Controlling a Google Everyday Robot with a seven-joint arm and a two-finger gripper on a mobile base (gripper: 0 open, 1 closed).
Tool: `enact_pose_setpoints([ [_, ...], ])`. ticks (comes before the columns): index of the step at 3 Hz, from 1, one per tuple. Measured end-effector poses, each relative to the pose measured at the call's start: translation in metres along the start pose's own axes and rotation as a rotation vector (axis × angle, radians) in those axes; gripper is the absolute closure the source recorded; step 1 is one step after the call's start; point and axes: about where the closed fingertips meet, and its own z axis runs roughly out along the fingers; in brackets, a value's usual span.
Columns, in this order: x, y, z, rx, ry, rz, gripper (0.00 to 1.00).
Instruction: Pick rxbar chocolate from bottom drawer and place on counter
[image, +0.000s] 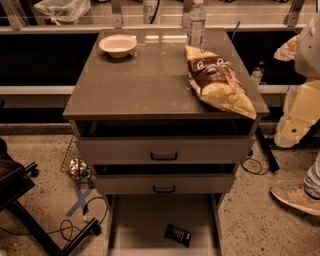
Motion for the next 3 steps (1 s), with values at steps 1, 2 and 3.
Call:
enact_pose_setpoints([
  [1, 0.0, 0.0, 0.0, 0.0, 0.0, 0.0, 0.0],
  [2, 0.002, 0.002, 0.012, 0.015, -0.028, 0.023, 0.0],
  [3, 0.013, 0.035, 0.054, -0.001, -0.14, 0.055, 0.0],
])
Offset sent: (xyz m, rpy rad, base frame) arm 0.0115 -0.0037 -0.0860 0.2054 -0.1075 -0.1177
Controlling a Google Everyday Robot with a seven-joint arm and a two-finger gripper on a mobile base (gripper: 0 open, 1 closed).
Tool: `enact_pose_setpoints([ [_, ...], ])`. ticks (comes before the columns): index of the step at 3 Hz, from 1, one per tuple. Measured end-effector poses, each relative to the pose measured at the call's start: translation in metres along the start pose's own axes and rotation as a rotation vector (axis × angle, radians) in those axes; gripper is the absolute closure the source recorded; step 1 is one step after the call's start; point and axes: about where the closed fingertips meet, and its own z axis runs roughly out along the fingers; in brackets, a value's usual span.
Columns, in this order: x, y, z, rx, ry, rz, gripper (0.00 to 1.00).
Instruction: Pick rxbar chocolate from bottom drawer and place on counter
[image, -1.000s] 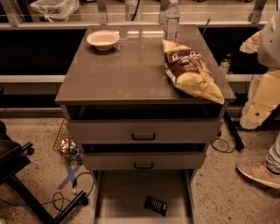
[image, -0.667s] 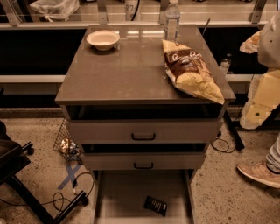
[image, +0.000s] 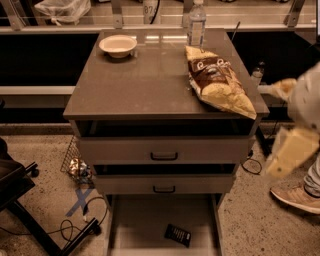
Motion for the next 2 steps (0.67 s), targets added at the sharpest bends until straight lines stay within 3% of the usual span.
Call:
enact_pose_setpoints([
  [1, 0.027, 0.041, 0.062, -0.05, -0.145, 0.04, 0.0],
  [2, 0.062, 0.085, 0.142, -0.096, -0.325, 0.157, 0.0],
])
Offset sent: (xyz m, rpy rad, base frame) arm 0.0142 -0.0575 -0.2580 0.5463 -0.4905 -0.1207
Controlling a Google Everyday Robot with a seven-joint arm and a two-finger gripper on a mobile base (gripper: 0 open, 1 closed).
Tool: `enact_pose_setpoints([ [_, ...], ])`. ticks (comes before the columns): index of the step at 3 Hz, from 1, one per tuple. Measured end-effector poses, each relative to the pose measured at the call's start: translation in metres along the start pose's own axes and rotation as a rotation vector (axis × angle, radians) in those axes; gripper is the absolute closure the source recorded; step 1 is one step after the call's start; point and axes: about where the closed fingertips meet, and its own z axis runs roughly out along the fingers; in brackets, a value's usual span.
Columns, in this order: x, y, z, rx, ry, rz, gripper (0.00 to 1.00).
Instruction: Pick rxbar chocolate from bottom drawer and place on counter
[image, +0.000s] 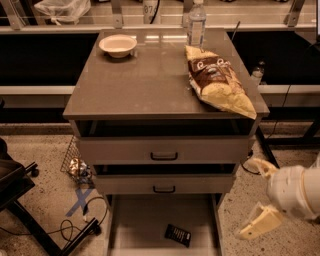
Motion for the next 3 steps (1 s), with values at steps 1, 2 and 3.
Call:
enact_pose_setpoints([
  [1, 0.046, -0.005, 0.04, 0.082, -0.149, 0.059, 0.0],
  [2, 0.082, -0.035, 0.067, 0.198, -0.205, 0.013, 0.0],
  [3, 0.098, -0.052, 0.078, 0.221, -0.176, -0.036, 0.0],
])
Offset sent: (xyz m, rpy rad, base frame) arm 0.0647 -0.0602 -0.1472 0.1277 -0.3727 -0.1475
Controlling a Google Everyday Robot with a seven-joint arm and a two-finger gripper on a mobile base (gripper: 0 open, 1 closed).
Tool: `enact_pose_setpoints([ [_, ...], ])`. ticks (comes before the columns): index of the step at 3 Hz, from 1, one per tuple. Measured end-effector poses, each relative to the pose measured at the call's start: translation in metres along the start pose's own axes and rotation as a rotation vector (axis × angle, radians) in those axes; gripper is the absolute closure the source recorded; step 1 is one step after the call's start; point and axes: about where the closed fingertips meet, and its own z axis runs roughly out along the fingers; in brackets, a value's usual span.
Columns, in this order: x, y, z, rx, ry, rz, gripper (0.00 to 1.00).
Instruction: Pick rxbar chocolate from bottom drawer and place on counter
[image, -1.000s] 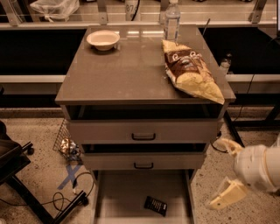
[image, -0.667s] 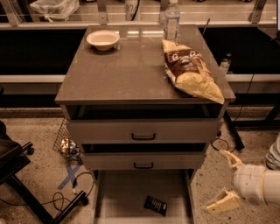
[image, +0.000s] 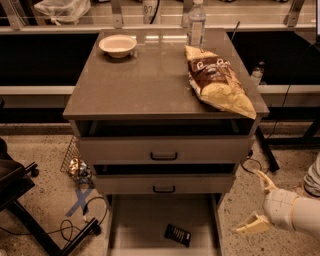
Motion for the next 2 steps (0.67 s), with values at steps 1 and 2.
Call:
enact_pose_setpoints([
  [1, 0.0019, -0.0005, 0.0024, -0.006, 0.007, -0.004, 0.0],
  [2, 0.0033, 0.0056, 0.011, -0.024, 0.002, 0.002, 0.0],
])
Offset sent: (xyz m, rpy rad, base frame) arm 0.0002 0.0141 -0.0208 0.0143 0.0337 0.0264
